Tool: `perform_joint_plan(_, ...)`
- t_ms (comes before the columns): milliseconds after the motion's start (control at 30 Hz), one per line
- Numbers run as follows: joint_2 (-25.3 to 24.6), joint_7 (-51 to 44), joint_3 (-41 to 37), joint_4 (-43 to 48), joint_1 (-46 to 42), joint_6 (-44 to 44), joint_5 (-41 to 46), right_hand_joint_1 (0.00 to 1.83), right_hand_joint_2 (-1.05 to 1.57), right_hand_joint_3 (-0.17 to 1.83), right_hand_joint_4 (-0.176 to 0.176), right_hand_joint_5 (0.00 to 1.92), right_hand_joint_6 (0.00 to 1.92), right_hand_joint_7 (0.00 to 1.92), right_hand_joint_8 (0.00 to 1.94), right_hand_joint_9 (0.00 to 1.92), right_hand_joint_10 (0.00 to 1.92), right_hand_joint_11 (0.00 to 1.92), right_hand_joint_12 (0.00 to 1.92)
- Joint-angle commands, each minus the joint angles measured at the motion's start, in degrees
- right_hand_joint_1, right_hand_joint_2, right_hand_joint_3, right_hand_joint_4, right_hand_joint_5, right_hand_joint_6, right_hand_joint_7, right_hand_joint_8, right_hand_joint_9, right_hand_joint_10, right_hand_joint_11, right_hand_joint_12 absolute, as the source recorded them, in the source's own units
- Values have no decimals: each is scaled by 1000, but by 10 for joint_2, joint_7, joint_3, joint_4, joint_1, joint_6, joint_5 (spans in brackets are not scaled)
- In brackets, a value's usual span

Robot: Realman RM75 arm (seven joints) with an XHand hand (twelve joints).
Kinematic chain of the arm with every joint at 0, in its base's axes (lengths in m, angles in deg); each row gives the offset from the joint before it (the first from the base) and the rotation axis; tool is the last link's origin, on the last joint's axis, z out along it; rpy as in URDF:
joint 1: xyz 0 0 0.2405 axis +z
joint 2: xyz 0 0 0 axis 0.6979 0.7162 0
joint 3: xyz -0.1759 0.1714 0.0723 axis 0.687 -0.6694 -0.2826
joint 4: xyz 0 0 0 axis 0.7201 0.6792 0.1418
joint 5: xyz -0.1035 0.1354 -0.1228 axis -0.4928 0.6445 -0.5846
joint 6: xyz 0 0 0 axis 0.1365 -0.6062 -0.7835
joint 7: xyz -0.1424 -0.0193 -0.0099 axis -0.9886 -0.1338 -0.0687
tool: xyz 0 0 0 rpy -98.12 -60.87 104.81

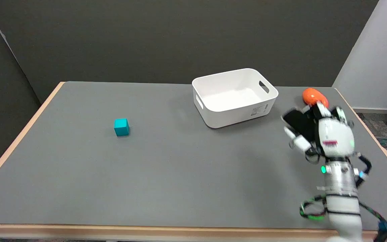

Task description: Place blackboard eraser into white box.

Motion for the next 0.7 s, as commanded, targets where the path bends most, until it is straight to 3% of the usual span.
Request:
perform_joint_plan(33, -13, -28, -71, 95, 246, 235, -83, 1091, 1231, 365, -176, 485, 1738, 527, 1821, 772, 1921, 182, 1921)
perform_joint_plan(300, -66, -23, 13, -82, 437, 311, 23, 1085, 1252, 334, -176, 477, 1743, 515, 1828, 765, 1921, 215, 1921)
perform_joint_plan(433, -109, -22, 68, -233, 537, 385, 60, 1087, 1250, 332, -176, 480, 1738, 517, 1823, 763, 1921, 230, 1921)
perform_joint_plan(700, -206, -23, 72, -535, 637, 524, 78, 1088, 1240, 349, -176, 485, 1740, 522, 1821, 779, 1921, 243, 1921)
